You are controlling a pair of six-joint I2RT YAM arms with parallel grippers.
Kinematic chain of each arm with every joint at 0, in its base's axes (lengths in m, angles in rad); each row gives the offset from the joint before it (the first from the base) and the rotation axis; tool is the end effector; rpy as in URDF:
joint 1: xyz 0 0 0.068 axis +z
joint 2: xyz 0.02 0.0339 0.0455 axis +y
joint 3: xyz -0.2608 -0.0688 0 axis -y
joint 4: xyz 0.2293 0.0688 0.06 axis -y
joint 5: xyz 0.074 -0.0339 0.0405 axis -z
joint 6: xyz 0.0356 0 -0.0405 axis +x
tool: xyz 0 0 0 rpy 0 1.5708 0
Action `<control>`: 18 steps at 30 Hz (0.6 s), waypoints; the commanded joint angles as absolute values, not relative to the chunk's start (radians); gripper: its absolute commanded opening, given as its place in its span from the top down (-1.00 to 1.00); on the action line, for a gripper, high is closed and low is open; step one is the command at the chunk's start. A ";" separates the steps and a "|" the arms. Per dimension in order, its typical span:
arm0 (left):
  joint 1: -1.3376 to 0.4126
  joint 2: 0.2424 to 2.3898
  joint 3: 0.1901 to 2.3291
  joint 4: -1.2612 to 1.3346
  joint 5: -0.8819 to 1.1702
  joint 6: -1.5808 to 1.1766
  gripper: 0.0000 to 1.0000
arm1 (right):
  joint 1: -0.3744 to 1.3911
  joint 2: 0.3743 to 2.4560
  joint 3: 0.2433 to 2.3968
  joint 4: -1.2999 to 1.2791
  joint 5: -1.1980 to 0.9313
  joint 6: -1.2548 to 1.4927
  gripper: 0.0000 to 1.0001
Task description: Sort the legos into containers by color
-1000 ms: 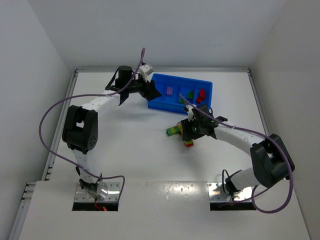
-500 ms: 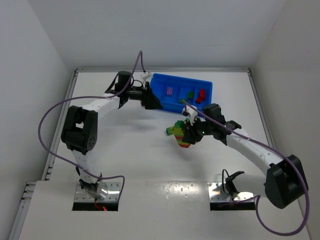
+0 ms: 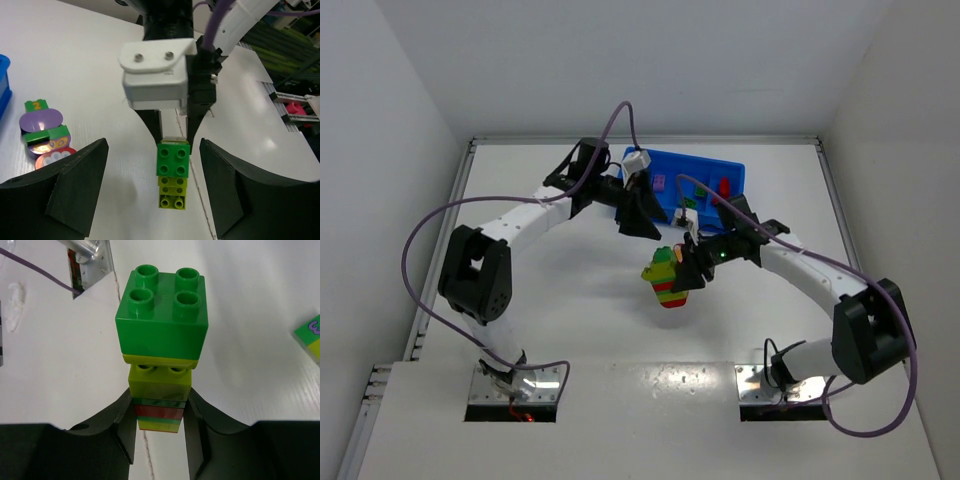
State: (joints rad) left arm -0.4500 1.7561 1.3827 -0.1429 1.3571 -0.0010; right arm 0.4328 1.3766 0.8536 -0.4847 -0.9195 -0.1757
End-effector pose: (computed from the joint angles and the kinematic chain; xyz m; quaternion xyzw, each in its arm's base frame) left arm 0.3220 -0.1942 0.3018 0.4577 0.5856 -0.6163 0.2605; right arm 0.2144 0.1303 0.2260 -0.3755 0.7844 0.4547 0.1923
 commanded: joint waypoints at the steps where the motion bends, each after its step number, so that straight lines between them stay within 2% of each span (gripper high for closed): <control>1: -0.443 1.733 1.373 -0.186 1.440 0.063 -0.60 | 0.411 1.411 0.928 -0.462 -1.032 -0.179 0.98; 12: -0.443 1.769 1.407 -0.313 1.352 0.100 -0.56 | 0.390 1.483 1.029 -0.420 -0.976 -0.167 0.98; 15: -0.443 1.789 1.430 -0.368 1.301 0.135 -0.45 | 0.390 1.494 1.040 -0.411 -0.965 -0.167 0.98; 18: -0.443 1.798 1.451 -0.399 1.287 0.163 -0.18 | 0.390 1.503 1.049 -0.411 -0.965 -0.167 0.98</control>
State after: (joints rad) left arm -0.4492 1.7905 1.3983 -0.3534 1.2995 0.1047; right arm 0.3923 1.4986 0.9951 -0.4641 -0.9417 -0.1570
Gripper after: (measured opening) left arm 0.619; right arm 0.373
